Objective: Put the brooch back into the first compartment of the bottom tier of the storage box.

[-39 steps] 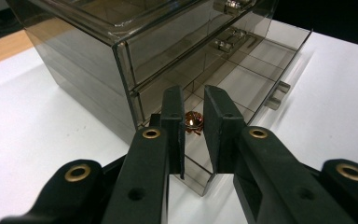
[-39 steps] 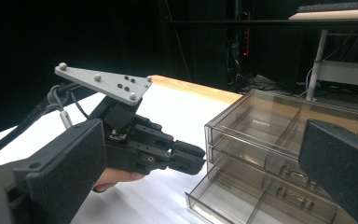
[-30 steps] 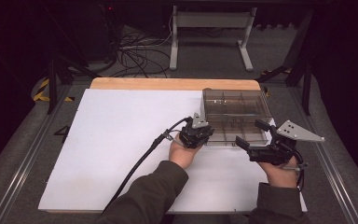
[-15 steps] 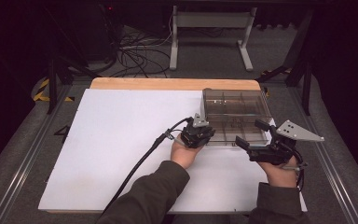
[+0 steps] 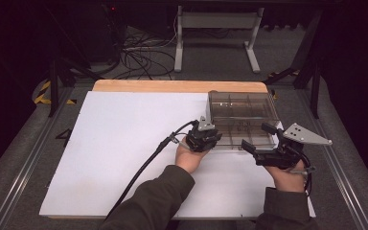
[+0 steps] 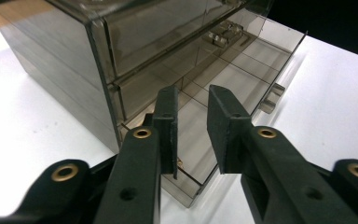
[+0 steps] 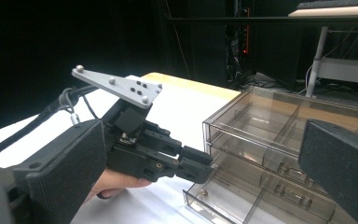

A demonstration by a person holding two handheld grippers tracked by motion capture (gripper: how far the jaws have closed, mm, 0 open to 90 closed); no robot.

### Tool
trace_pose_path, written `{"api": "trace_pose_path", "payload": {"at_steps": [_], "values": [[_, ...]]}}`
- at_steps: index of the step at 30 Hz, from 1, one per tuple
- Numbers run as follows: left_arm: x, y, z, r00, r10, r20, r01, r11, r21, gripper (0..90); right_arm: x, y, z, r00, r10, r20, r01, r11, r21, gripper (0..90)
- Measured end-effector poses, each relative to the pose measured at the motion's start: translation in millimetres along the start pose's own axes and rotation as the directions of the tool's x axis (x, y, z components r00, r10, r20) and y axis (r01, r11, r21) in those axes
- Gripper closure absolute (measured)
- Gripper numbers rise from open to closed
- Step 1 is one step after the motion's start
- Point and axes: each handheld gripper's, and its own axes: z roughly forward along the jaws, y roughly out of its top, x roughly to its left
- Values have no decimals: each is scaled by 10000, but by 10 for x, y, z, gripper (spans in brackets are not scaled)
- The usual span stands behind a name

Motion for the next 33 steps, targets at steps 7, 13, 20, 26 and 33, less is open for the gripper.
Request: {"api": "trace_pose_path", "payload": {"at_steps": [7, 13, 20, 26, 33], "values": [[-15, 54, -92, 9997, 223, -11, -224, 9987, -469, 675, 4, -3, 11, 10000, -1, 22, 1, 10000, 22, 15], [-30, 97, -182, 9992, 410, 41, -406, 9966, -716, 609, 3, -6, 21, 10000, -31, 41, 31, 10000, 75, 15], [-29, 128, -278, 9970, 780, -8, -778, 9937, -804, 516, 8, -9, 31, 10000, -55, 66, 54, 9999, 108, 15], [-27, 164, -369, 9973, 719, 109, -704, 9918, -1070, 430, 16, -11, 49, 9999, -86, 68, 85, 9998, 159, 15], [-19, 188, -513, 9970, 752, 184, -723, 9893, -1268, 343, 31, -19, 72, 9999, -124, 92, 121, 9996, 257, 15]]}}
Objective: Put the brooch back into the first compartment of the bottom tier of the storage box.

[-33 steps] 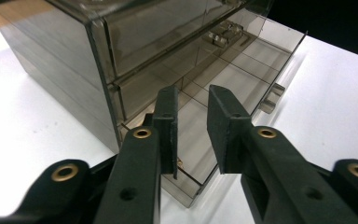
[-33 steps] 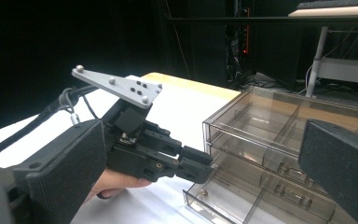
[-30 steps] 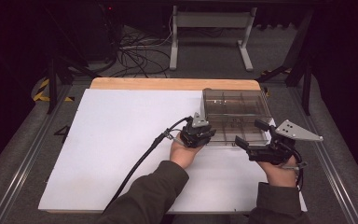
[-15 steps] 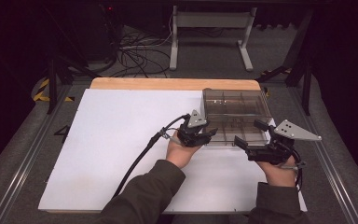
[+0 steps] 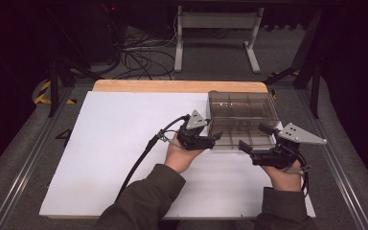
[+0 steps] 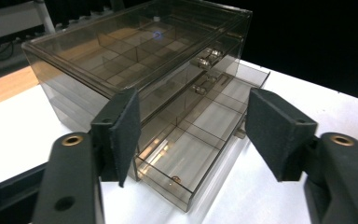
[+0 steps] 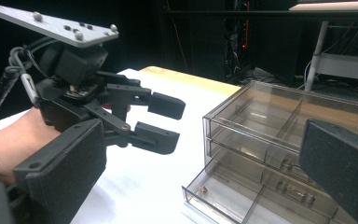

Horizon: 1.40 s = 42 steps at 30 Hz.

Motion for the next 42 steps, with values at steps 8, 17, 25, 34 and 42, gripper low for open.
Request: {"api": "trace_pose_path", "payload": {"at_steps": [8, 17, 25, 34, 42], "values": [[4, 35, -176, 9997, 162, -184, -169, 9991, -389, 271, 14, -4, 33, 10000, -52, -1, 52, 10000, 83, 15], [31, 55, -373, 9991, 264, -322, -284, 9975, -648, 208, 13, -1, 39, 9996, -132, 233, 131, 9999, 23, 15], [99, 90, -636, 9980, 122, -627, -186, 9945, -1027, 146, 11, -3, 36, 9994, -118, 339, 118, 9999, -5, 15], [161, 115, -933, 9951, 288, -945, -412, 9905, -1314, 118, 32, -15, 73, 9993, -155, 328, 153, 9999, 68, 15], [202, 123, -1184, 9936, 274, -1094, -453, 9853, -1648, 103, 20, -36, 90, 9991, -103, 409, 97, 9999, 139, 15]]}}
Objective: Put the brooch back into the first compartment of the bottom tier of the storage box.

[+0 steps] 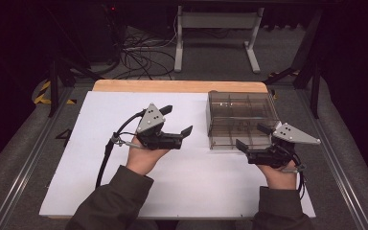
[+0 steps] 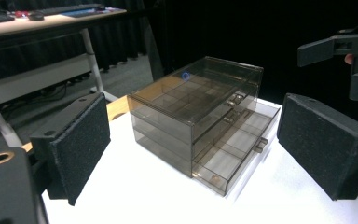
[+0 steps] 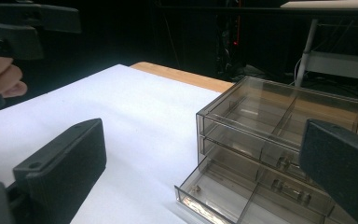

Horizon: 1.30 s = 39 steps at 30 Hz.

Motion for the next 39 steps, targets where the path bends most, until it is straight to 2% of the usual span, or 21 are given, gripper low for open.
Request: {"api": "trace_pose_path", "payload": {"at_steps": [14, 22, 26, 34, 39], "values": [[84, -5, -350, 9997, 183, -173, -187, 9995, -237, 77, 3, -20, 24, 9999, 14, 120, -14, 10000, 3, 15], [158, -48, -583, 9996, 93, -284, -110, 9982, -596, 73, 22, -25, 41, 9998, 2, 212, -2, 10000, 11, 15], [204, -59, -682, 9994, -178, -309, 151, 9961, -867, 73, 14, -28, 41, 9996, 71, 285, -69, 10000, -67, 15], [272, -80, -845, 9986, -83, -515, 35, 9958, -915, 72, 5, -37, 41, 9993, 107, 372, -102, 9998, -142, 15], [288, -106, -902, 9989, -74, -462, 32, 9959, -901, 70, 5, -41, 40, 9990, 123, 423, -117, 9998, -164, 15]]}}
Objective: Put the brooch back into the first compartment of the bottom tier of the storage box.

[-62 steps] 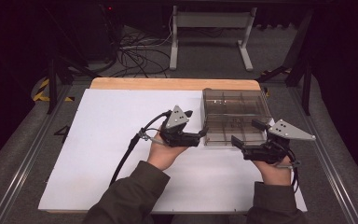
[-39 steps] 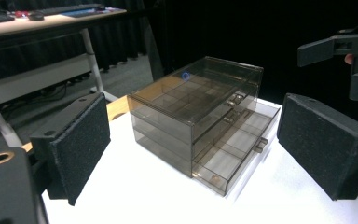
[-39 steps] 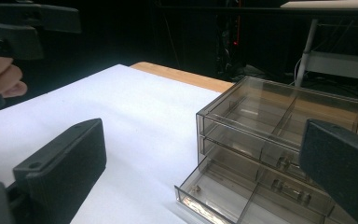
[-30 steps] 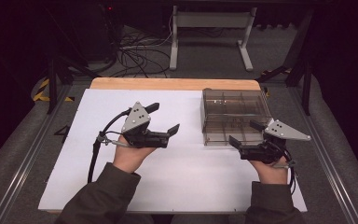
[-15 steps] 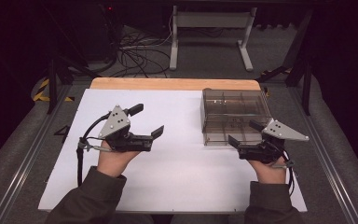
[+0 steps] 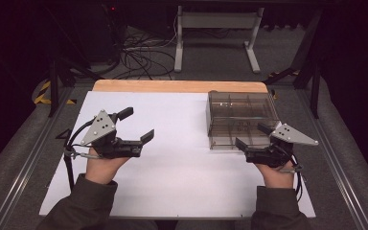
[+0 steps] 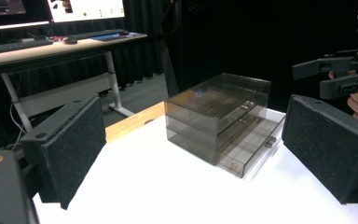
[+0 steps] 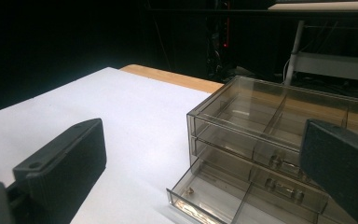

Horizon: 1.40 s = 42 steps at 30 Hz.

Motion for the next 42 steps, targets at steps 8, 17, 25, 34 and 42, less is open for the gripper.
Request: {"api": "trace_pose_path", "payload": {"at_steps": [8, 17, 25, 34, 42], "values": [[63, -72, -149, 10000, 23, -37, -23, 10000, -42, 65, -3, -7, -2, 10000, -1, 66, 2, 10000, -49, 15], [130, -137, -284, 9999, -68, -132, 67, 9999, -84, 65, 6, -18, 16, 10000, -40, 72, 40, 10000, -13, 15], [179, -202, -394, 9996, -110, -245, 108, 9999, -90, 65, 12, -27, 26, 9999, -64, 107, 64, 10000, 11, 15], [249, -337, -536, 9989, -303, -368, 298, 9994, -149, 64, 8, -42, 31, 9999, -18, 143, 18, 10000, 4, 15], [298, -402, -641, 9986, -340, -397, 337, 9994, -92, 62, 0, -54, 36, 9999, 14, 147, -13, 10000, -58, 15]]}}
